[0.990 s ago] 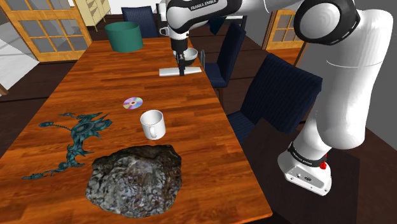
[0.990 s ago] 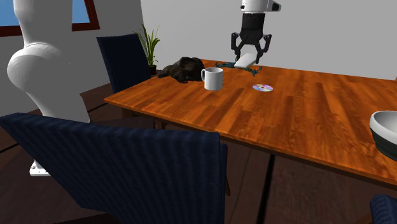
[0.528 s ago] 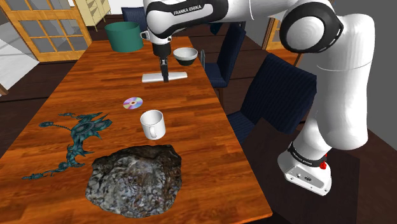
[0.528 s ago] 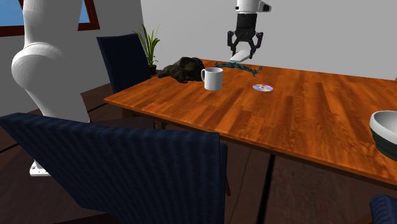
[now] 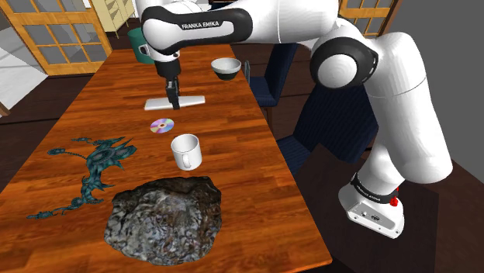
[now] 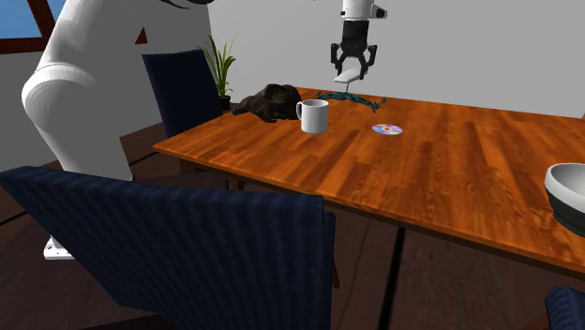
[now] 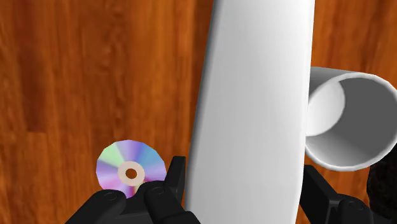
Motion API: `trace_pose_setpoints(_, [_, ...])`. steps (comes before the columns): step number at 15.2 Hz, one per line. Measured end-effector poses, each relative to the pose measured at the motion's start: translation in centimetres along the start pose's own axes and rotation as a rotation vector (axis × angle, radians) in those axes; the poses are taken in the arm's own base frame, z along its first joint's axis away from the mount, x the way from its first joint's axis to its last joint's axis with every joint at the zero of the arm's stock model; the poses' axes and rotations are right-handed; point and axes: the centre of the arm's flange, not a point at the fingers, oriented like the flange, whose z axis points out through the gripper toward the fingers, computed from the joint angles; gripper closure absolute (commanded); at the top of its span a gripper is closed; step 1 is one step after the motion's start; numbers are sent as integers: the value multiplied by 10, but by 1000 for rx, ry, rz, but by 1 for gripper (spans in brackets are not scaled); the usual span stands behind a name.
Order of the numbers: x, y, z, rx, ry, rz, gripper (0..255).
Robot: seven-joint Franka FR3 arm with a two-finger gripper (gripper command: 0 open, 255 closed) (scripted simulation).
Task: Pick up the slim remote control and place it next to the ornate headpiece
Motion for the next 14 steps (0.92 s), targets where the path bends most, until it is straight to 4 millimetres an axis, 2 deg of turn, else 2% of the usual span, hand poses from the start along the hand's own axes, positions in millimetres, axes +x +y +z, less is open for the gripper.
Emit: trace_pose_setpoints(14, [5,-2,71,0,0,1,255])
